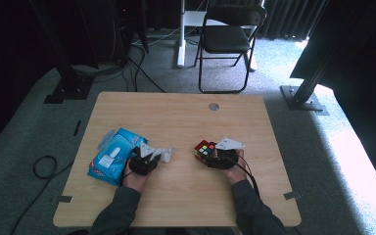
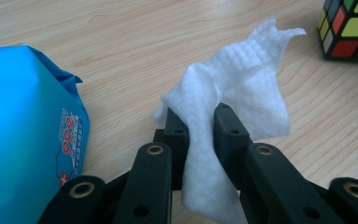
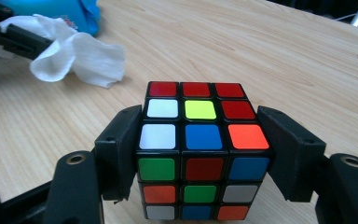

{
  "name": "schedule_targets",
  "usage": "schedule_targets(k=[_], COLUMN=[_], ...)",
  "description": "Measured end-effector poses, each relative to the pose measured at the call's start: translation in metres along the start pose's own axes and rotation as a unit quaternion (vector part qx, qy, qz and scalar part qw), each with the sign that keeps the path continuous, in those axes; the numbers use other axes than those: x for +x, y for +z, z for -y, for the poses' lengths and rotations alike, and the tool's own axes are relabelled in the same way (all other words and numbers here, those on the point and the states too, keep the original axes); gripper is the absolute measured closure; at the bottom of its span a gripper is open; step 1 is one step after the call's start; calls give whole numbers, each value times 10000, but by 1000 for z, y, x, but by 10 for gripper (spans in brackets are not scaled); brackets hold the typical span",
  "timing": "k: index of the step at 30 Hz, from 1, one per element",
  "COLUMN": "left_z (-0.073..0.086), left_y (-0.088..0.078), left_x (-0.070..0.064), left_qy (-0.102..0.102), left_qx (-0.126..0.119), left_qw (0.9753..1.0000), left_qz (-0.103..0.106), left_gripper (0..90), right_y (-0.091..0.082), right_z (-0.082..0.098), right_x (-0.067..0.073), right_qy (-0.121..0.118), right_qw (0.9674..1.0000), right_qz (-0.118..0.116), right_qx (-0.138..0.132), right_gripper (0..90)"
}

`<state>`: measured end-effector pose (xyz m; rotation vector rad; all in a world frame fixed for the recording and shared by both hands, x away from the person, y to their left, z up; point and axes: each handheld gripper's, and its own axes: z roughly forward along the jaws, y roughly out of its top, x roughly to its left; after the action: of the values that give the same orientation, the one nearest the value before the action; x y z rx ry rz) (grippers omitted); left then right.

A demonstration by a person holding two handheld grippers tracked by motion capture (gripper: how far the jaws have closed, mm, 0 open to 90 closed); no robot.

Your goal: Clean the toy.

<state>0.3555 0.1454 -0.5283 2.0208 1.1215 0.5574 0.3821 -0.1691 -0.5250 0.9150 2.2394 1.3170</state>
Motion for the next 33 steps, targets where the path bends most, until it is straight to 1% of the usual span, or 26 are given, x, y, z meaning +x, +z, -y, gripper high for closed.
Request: schedule_targets(k=[2,5,7,10,15,19,21,27,33], left_z=[0,0,0,0,0,0,0,0,-1], left_y=[0,0,0,0,0,0,0,0,0], left_x=[0,0,0,0,1,0,0,0,0], left_qy=[4,2,-3,-3,-12,-13,-20,-26,-24], left_qx=[3,0,4,5,-6,-7,-14,-15,-9], left_qw=[10000,10000,10000,10000,10000,10000,10000,10000,10000], left_qz=[7,9,11,14,10,11,12,13,24], left_gripper=[779,778,776,775,769,768,767,767,764], right_y=[0,0,0,1,3,2,2,1,0], right_z=[0,-1,-1,0,3,4,4,6,8], right_x=[1,5,10,12,13,15,15,13,11], right_qy=[-3,-65,-150,-188,-221,-205,-252,-300,-297], right_qw=[9999,9997,9994,9991,9987,9985,9983,9979,9975], right_qz=[-123,-228,-318,-386,-457,-513,-530,-578,-627], right_qx=[-27,-63,-77,-63,2,-4,4,40,101], right_gripper=[341,342,341,341,341,341,340,339,339])
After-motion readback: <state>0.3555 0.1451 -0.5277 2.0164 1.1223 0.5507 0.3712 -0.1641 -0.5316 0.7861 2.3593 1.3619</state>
